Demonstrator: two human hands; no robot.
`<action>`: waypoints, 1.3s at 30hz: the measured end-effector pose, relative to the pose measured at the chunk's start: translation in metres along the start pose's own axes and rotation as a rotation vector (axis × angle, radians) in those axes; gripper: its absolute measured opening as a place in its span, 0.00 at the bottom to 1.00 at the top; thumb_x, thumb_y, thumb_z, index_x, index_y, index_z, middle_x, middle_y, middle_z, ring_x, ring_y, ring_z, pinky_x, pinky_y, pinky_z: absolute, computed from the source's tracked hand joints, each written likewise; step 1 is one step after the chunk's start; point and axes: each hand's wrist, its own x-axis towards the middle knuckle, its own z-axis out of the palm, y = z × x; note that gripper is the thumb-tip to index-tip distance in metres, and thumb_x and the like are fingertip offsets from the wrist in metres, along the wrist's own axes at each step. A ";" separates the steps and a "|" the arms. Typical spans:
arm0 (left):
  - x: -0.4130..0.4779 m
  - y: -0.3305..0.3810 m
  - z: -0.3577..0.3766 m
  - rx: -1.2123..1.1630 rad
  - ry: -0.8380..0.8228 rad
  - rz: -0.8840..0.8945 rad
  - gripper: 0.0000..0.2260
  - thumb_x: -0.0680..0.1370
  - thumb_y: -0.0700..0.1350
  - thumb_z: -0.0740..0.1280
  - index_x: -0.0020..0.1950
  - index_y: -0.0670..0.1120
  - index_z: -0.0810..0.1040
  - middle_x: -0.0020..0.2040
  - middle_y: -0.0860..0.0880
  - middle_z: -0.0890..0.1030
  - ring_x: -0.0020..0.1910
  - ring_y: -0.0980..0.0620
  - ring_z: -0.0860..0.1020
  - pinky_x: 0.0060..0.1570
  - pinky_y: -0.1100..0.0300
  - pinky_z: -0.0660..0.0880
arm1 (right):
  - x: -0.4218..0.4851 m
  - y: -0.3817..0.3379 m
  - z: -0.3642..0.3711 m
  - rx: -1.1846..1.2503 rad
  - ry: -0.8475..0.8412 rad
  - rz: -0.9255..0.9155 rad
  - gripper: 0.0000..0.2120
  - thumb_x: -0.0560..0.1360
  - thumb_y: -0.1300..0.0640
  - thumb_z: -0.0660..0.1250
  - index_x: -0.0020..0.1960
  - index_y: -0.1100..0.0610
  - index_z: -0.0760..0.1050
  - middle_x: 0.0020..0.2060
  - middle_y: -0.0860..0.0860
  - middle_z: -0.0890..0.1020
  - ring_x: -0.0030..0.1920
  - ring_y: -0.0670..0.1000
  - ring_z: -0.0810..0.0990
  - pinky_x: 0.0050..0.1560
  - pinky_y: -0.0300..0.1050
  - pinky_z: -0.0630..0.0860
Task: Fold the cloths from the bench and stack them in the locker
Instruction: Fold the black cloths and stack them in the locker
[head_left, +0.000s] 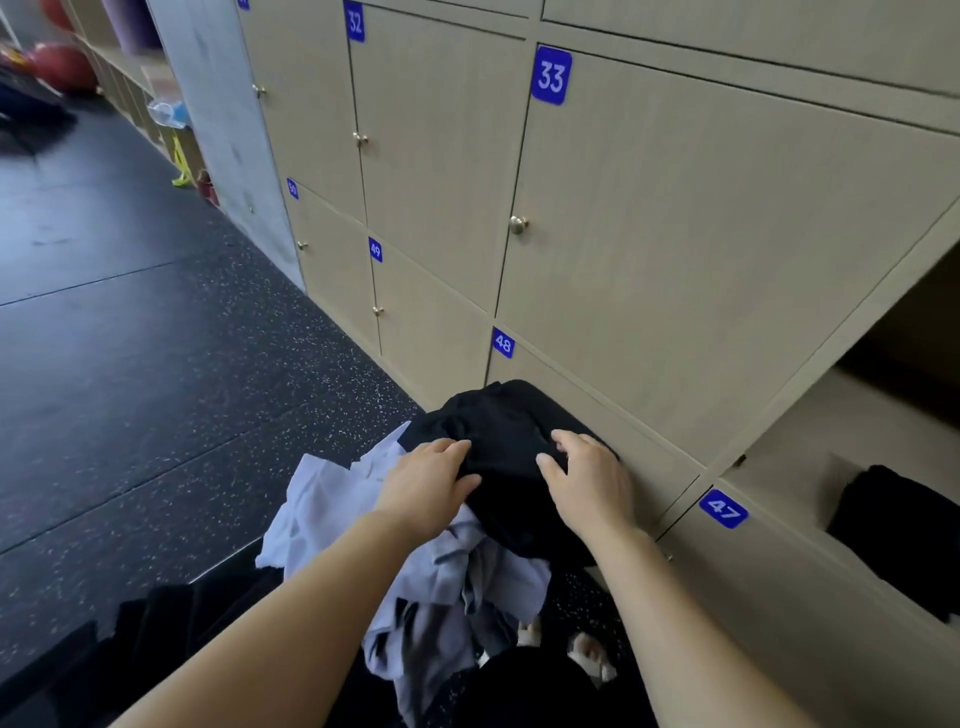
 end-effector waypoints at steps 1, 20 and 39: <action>0.009 0.000 0.005 -0.014 -0.007 -0.024 0.22 0.82 0.54 0.59 0.74 0.47 0.67 0.70 0.49 0.72 0.68 0.47 0.70 0.64 0.54 0.69 | 0.009 0.001 0.003 0.010 -0.009 0.009 0.20 0.79 0.48 0.61 0.69 0.53 0.71 0.61 0.48 0.78 0.63 0.52 0.73 0.59 0.47 0.71; 0.048 0.007 0.027 -0.736 0.199 -0.315 0.11 0.76 0.41 0.71 0.36 0.49 0.73 0.30 0.55 0.74 0.26 0.61 0.70 0.34 0.66 0.70 | 0.048 0.010 0.042 0.089 -0.211 0.349 0.20 0.75 0.44 0.66 0.64 0.51 0.73 0.62 0.51 0.76 0.64 0.55 0.70 0.60 0.49 0.68; -0.035 -0.007 0.006 -1.242 0.076 -0.490 0.13 0.72 0.40 0.67 0.28 0.49 0.70 0.30 0.47 0.69 0.28 0.50 0.67 0.32 0.56 0.66 | 0.001 -0.021 0.025 0.543 -0.297 0.361 0.28 0.76 0.49 0.64 0.73 0.56 0.64 0.67 0.53 0.72 0.67 0.57 0.70 0.70 0.57 0.65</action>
